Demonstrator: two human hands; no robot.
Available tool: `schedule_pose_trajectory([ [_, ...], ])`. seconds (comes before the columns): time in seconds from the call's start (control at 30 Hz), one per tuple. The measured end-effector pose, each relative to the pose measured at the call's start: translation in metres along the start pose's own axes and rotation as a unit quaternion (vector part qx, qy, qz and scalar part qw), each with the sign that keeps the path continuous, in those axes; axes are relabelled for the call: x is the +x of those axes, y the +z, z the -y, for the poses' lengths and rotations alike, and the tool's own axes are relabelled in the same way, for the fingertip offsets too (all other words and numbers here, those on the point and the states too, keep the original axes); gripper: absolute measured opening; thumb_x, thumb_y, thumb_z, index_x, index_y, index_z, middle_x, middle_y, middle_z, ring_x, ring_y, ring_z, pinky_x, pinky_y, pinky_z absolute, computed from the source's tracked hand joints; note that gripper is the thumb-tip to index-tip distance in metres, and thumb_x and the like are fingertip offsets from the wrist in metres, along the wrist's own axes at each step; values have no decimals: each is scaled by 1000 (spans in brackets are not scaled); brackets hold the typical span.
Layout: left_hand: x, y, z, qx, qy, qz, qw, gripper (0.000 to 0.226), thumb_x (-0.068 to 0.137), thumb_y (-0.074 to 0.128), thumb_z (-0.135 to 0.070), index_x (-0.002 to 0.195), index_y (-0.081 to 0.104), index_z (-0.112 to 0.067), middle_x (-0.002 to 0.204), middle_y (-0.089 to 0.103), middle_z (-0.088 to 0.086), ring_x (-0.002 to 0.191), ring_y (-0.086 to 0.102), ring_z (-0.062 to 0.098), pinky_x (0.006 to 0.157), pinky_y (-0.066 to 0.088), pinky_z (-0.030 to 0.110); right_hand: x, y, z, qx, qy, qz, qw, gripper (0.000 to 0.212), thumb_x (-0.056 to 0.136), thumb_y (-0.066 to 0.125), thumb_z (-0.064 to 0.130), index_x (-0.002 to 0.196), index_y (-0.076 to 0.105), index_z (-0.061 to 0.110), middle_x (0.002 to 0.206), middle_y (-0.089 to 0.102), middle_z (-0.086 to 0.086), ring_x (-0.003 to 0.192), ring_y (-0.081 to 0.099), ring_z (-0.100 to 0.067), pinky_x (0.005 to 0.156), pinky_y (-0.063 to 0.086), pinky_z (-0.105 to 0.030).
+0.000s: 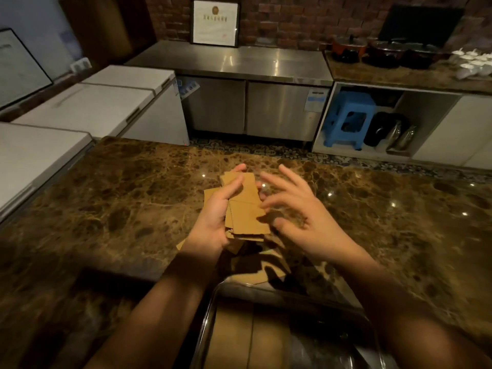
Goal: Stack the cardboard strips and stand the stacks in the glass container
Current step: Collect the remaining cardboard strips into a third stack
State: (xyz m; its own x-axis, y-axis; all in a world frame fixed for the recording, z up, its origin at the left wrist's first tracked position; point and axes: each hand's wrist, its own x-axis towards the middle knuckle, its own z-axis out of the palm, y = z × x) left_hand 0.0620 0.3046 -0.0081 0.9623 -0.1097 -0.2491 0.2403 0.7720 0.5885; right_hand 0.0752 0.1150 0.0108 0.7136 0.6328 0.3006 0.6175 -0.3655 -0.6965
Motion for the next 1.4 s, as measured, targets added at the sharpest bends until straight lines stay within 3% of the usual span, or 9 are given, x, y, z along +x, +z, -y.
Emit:
schedule_pose_trajectory([
  [0.1, -7, -29, -15, -57, 25, -39, 997, 34, 85, 70, -40, 114, 64, -24, 94, 65, 12, 78, 63, 25, 72, 54, 40, 3, 7, -16, -11, 27, -19, 999, 34, 86, 59, 41, 120, 60, 41, 140, 49, 20, 137, 38, -3, 117, 30, -36],
  [0.2, -15, -56, -34, -109, 58, -60, 991, 31, 76, 71, -33, 106, 68, -22, 99, 66, 15, 83, 64, 28, 79, 51, 40, 5, 26, -30, -158, 102, 201, 961, 70, 80, 69, 61, 140, 48, 32, 134, 55, 11, 114, 48, -2, 104, 46, -30],
  [0.3, -21, -72, -45, -128, 89, -70, 985, 42, 72, 68, -24, 114, 61, -24, 104, 63, 14, 87, 62, 27, 75, 51, 37, 6, 53, -42, -285, 113, 329, 893, 103, 66, 74, 72, 148, 35, 25, 148, 46, -1, 128, 45, -19, 102, 42, -34],
  [0.63, -28, -86, -45, -140, 122, -124, 975, 40, 78, 60, -21, 118, 55, -23, 103, 61, 15, 85, 62, 28, 75, 48, 39, 54, 65, -50, -397, -27, 367, 841, 95, 68, 82, 56, 142, 38, 16, 158, 27, -8, 142, 25, -29, 106, 43, -47],
  [0.83, -23, -83, -43, -131, 115, -120, 977, 35, 81, 60, -22, 116, 57, -24, 103, 62, 15, 86, 63, 29, 75, 50, 40, 86, 63, -58, -318, 23, 447, 836, 76, 67, 85, 52, 125, 50, 17, 169, 9, 5, 154, -2, -21, 119, 27, -53],
  [0.97, -22, -78, -44, -129, 118, -131, 976, 36, 80, 62, -22, 116, 58, -24, 101, 63, 15, 85, 64, 29, 75, 50, 40, 80, 64, -60, -341, 23, 401, 850, 73, 63, 81, 64, 115, 48, 25, 144, 44, 3, 127, 34, -21, 106, 38, -47],
  [1.1, -19, -68, -39, -135, 105, -130, 977, 31, 87, 56, -21, 118, 56, -25, 106, 59, 14, 88, 60, 29, 77, 47, 41, 56, 53, -68, -289, 101, 370, 877, 69, 62, 84, 60, 105, 40, 30, 118, 59, 5, 95, 45, -11, 81, 43, -34],
  [1.2, -15, -56, -34, -121, 99, -120, 980, 42, 77, 61, -19, 118, 56, -23, 99, 62, 16, 85, 62, 30, 76, 47, 41, 43, 34, -67, -186, 186, 328, 907, 59, 64, 89, 46, 100, 46, 29, 96, 62, 7, 82, 57, -11, 64, 45, -30],
  [1.4, -6, -28, -21, -92, 77, -75, 990, 41, 81, 60, -19, 122, 61, -24, 103, 66, 17, 87, 66, 33, 74, 51, 42, 20, -18, -44, 182, 321, 109, 923, 23, 81, 81, 27, 103, 75, 23, 94, 79, 6, 90, 74, -11, 72, 53, -21],
])
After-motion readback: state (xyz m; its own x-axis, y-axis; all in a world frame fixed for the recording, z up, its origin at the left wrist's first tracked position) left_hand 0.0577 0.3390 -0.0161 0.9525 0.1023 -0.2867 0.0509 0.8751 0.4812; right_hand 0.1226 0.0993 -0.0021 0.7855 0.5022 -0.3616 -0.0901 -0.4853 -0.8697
